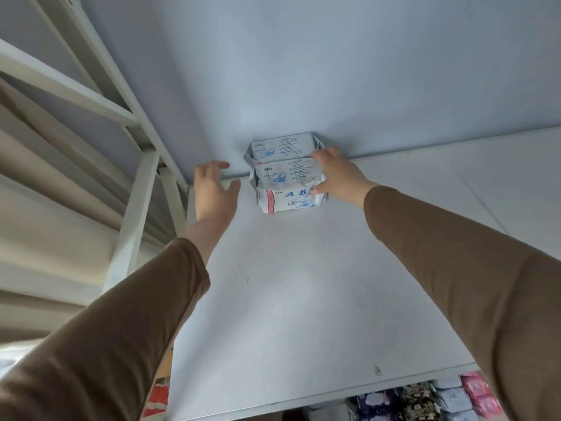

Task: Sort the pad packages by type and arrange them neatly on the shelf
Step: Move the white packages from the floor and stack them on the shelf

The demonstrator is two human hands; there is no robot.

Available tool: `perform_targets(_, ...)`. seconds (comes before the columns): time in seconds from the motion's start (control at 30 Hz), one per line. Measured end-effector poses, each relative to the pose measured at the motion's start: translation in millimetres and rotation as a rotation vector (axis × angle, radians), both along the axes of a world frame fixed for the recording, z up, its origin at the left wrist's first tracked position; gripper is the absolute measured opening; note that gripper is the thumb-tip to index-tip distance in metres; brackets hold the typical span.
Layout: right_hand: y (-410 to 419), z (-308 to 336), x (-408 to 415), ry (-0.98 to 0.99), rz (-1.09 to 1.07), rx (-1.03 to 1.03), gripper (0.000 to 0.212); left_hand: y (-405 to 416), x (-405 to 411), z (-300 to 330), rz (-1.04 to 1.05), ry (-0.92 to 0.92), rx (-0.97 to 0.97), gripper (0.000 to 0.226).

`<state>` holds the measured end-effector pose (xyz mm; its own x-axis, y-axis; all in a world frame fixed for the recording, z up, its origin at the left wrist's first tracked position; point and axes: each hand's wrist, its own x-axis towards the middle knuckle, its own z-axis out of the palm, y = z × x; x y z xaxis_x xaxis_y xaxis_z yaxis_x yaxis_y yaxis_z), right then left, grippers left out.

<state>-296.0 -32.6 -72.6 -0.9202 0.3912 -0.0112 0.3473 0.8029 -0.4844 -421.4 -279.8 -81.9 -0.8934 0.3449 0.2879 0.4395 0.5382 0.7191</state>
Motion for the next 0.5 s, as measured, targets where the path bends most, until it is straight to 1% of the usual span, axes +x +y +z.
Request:
perform_targets(0.1, -11, -3, -1, 0.041, -0.089, 0.002, 0.077, -2, 12, 2, -0.017, 0.009, -0.031, 0.037)
perform_targets(0.17, -18, -4, 5, 0.091, -0.160, -0.009, 0.077, -5, 21, 1, -0.013, 0.017, -0.086, 0.038)
perform_targets(0.23, -23, -3, 16, 0.139, -0.209, 0.017, 0.071, -8, 33, 0, -0.006, 0.015, -0.145, 0.040)
perform_targets(0.33, -30, 2, 42, 0.169, -0.185, 0.070, 0.064, -16, 59, -1, -0.030, 0.001, -0.209, 0.041)
perform_targets(0.5, -49, 8, 111, 0.209, -0.086, 0.085, 0.050, -31, 127, -1, -0.068, 0.086, -0.314, 0.043)
